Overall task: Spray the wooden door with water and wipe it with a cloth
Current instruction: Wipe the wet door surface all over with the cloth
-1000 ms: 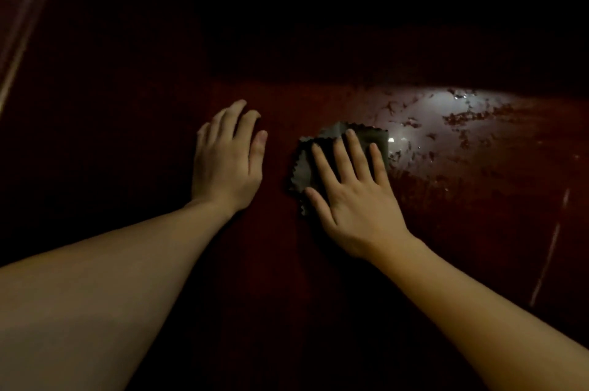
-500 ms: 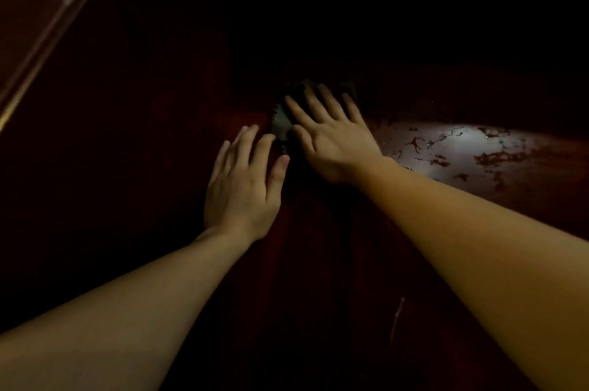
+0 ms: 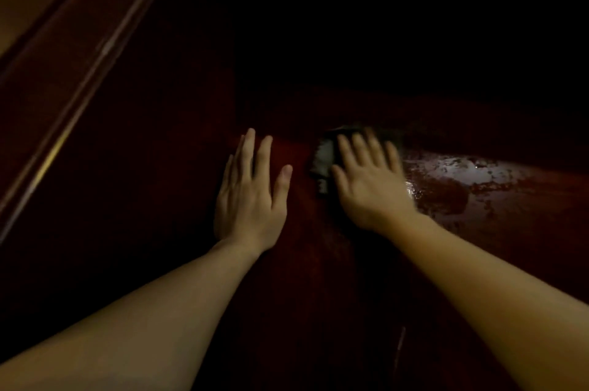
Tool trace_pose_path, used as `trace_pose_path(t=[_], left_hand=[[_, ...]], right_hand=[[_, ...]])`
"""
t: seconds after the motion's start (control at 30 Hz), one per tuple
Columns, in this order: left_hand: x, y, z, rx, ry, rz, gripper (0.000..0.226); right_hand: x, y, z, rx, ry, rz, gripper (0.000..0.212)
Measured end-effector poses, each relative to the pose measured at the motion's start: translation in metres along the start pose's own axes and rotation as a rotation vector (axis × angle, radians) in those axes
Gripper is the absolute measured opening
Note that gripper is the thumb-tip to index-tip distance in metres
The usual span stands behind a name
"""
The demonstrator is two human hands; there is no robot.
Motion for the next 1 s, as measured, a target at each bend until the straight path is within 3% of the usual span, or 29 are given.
trace_pose_path(t=[0.1, 0.23, 0.37, 0.5, 0.63, 0.8, 1.0], left_hand=[[-0.003, 0.002, 0.001, -0.018, 0.033, 0.000, 0.078], [-0.003, 0.006, 0.000, -0.015, 0.132, 0.075, 0.079], [-0.006, 0.003, -0.001, -0.028, 0.289, 0.177, 0.080], [-0.006, 0.003, 0.000, -0.020, 0.353, 0.186, 0.080], [-0.006, 0.003, -0.003, -0.013, 0.358, 0.184, 0.079], [-0.001, 0.002, -0.009, 0.019, 0.353, 0.202, 0.078], [-0.005, 0.020, -0.054, 0.113, 0.254, 0.139, 0.071]], right_hand=[[0.005, 0.030, 0.047, 0.190, 0.017, 0.007, 0.065], [0.009, 0.042, 0.049, 0.263, -0.030, -0.023, 0.060], [0.008, 0.024, -0.006, 0.140, -0.042, -0.055, 0.062], [0.007, -0.011, -0.082, -0.036, -0.020, -0.037, 0.074], [0.008, -0.038, -0.117, -0.162, 0.012, 0.001, 0.070], [0.007, -0.039, -0.111, -0.165, 0.013, -0.007, 0.067], [0.011, -0.033, -0.115, 0.026, -0.034, 0.041, 0.065]])
Point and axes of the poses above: each hand's wrist, its own y-axis towards the middle knuckle, its own x-axis out of the back of the hand, z = x × y, the point moved 2 cm from there along y, towards the middle knuckle, and after that the axes turned 10 degrees about z, right-handed, at the moved point
